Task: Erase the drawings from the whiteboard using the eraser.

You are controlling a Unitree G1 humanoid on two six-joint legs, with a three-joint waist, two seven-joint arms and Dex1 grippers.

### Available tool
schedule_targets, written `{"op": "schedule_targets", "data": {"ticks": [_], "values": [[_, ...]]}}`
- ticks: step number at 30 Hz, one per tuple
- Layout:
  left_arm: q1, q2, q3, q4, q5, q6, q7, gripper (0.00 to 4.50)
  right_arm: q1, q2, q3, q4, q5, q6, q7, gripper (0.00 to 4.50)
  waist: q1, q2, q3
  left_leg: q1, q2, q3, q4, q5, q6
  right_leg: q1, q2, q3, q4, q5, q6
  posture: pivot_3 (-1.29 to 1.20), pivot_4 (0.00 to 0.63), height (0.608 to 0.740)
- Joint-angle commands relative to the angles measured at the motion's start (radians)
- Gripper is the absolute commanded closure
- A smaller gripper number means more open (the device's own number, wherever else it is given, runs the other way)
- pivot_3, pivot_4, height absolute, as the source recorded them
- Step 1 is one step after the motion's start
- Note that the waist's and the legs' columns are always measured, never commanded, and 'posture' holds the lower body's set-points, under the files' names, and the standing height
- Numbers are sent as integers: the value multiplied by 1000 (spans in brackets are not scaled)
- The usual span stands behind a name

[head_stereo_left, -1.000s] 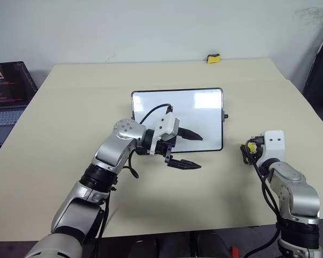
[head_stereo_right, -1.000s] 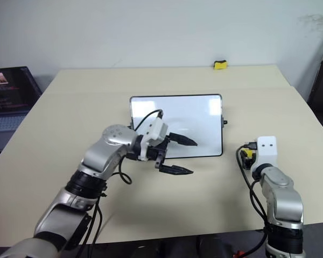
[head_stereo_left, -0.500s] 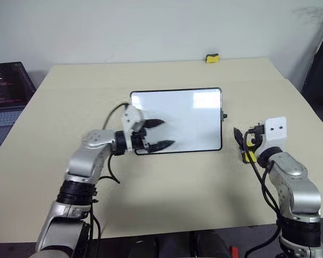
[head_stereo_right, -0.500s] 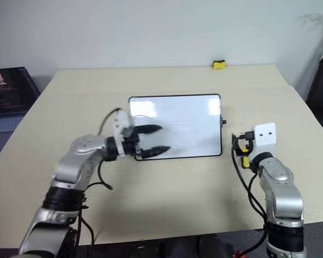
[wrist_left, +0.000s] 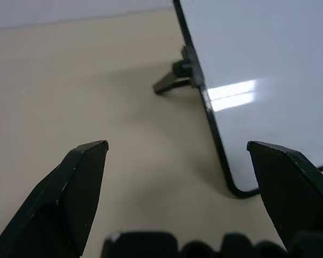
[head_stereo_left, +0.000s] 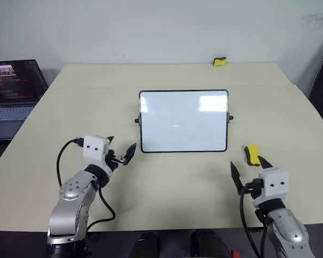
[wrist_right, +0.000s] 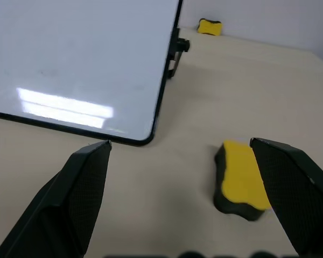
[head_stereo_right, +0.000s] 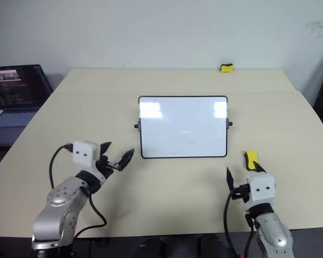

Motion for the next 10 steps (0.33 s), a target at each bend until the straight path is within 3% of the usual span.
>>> {"op": "schedule_targets", "data": {"ticks": [1, 10], "values": [[26, 7, 42, -29, 30, -54, 43, 0, 92, 0, -25, -28, 32, -53, 23, 20, -1, 0, 0, 5, 0, 0, -1, 0, 0, 5, 0, -1, -1, -1, 0, 0, 150, 740], [35, -30, 3, -8, 47, -74, 85, 0, 68, -49, -66, -62, 94, 41, 61, 20, -3, 1, 1, 6, 1, 0, -1, 0, 0, 6, 0, 0, -1, -2, 0, 0, 150, 740]]}}
